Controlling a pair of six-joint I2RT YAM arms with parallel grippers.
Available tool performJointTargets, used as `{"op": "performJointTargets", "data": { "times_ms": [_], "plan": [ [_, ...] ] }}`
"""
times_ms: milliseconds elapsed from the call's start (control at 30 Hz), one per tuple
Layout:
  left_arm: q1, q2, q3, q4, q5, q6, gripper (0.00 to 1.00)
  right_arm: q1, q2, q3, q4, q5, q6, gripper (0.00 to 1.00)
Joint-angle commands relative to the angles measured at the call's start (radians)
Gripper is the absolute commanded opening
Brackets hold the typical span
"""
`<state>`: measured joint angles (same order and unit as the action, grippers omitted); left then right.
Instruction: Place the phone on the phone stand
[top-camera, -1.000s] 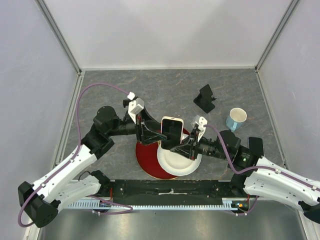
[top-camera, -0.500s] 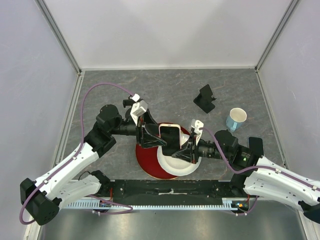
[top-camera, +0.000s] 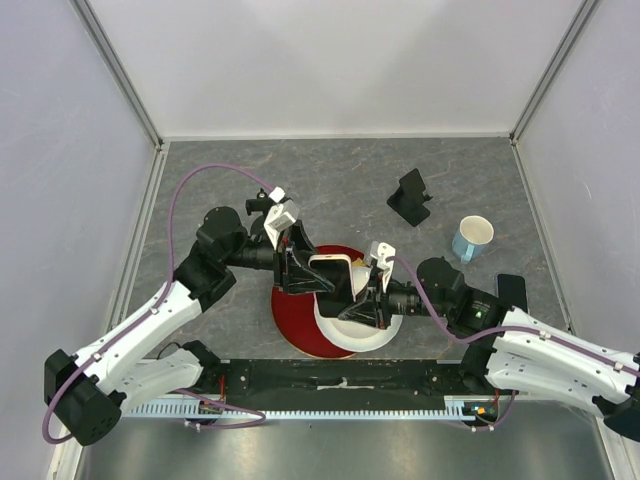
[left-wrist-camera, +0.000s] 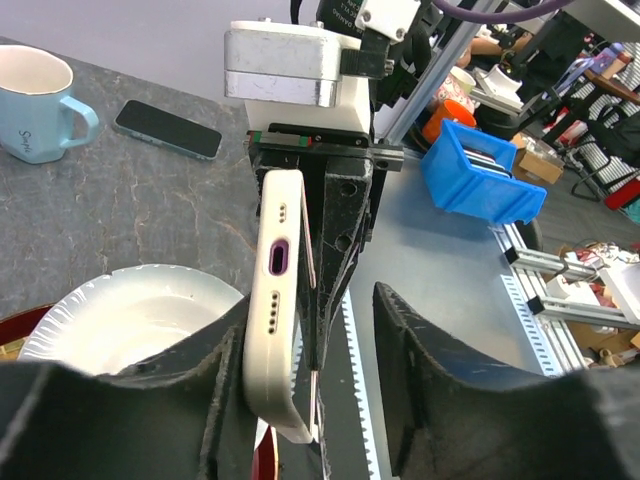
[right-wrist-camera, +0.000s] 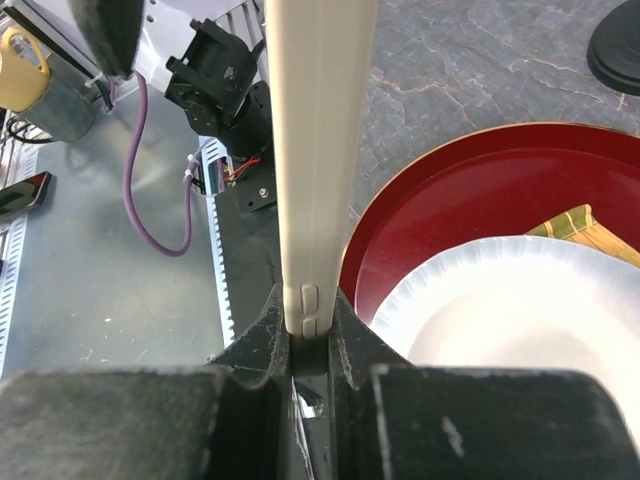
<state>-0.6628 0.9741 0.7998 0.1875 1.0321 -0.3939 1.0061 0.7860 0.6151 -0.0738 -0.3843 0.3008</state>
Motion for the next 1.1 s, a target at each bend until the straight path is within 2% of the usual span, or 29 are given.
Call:
{"op": "performJointTargets", "data": {
  "times_ms": [0, 133, 367, 433, 467, 500, 567, 600, 633, 667, 733, 767, 800, 833, 867, 933, 967, 1033, 1067],
  "plan": [
    [0.000, 0.003, 0.030, 0.047, 0.046, -0.033, 0.45, 0.002, 0.012, 0.074, 0.124, -0.008, -0.028, 0.00],
    [0.000, 0.012, 0.033, 0.044, 0.049, -0.031, 0.37, 0.000, 0.025, 0.081, 0.134, -0.011, -0.034, 0.00],
    [0.000, 0.017, 0.036, 0.033, 0.046, -0.023, 0.35, 0.003, 0.055, 0.092, 0.140, -0.016, -0.037, 0.00],
    [0.000, 0.015, 0.038, 0.032, 0.045, -0.016, 0.26, 0.003, 0.050, 0.094, 0.138, -0.016, -0.035, 0.00],
    [0.000, 0.014, 0.038, 0.032, 0.048, -0.013, 0.17, 0.002, 0.048, 0.095, 0.135, -0.015, -0.037, 0.00],
    [0.000, 0.009, 0.039, 0.030, 0.049, -0.010, 0.02, 0.002, 0.047, 0.097, 0.132, -0.013, -0.037, 0.00],
    [0.000, -0.003, 0.036, 0.023, 0.043, 0.007, 0.02, 0.003, 0.045, 0.100, 0.106, 0.018, -0.035, 0.00],
    [0.000, -0.023, 0.035, 0.018, 0.010, 0.012, 0.02, 0.002, 0.044, 0.101, 0.092, 0.033, -0.034, 0.08],
    [0.000, -0.038, 0.035, 0.003, -0.021, 0.038, 0.02, 0.003, 0.044, 0.103, 0.077, 0.056, -0.032, 0.38],
    [0.000, -0.054, 0.032, -0.032, -0.117, 0.058, 0.02, 0.002, 0.038, 0.103, 0.039, 0.137, -0.019, 0.51],
    [0.000, -0.115, 0.032, -0.092, -0.278, 0.114, 0.02, 0.002, 0.030, 0.106, -0.027, 0.253, -0.002, 0.70],
    [0.000, -0.138, 0.024, -0.132, -0.364, 0.131, 0.02, 0.003, 0.029, 0.107, -0.052, 0.363, 0.018, 0.73],
    [0.000, -0.167, 0.021, -0.147, -0.564, 0.145, 0.02, 0.003, 0.027, 0.112, -0.073, 0.427, 0.027, 0.76],
    [0.000, -0.226, 0.012, -0.155, -0.661, 0.167, 0.02, 0.002, 0.027, 0.112, -0.104, 0.470, 0.038, 0.79],
    [0.000, -0.265, -0.008, -0.161, -0.845, 0.181, 0.02, 0.002, 0.030, 0.112, -0.113, 0.563, 0.046, 0.80],
    [0.000, -0.339, -0.034, -0.158, -1.027, 0.193, 0.02, 0.003, 0.050, 0.110, -0.118, 0.646, 0.075, 0.82],
    [0.002, -0.421, -0.069, -0.151, -1.198, 0.196, 0.02, 0.003, 0.067, 0.117, -0.115, 0.691, 0.084, 0.82],
    [0.000, -0.494, -0.105, -0.119, -1.352, 0.205, 0.02, 0.002, 0.138, 0.133, -0.094, 0.781, 0.110, 0.82],
    [0.000, -0.543, -0.125, -0.115, -1.477, 0.205, 0.02, 0.002, 0.169, 0.155, -0.078, 0.800, 0.119, 0.82]
  ]
}}
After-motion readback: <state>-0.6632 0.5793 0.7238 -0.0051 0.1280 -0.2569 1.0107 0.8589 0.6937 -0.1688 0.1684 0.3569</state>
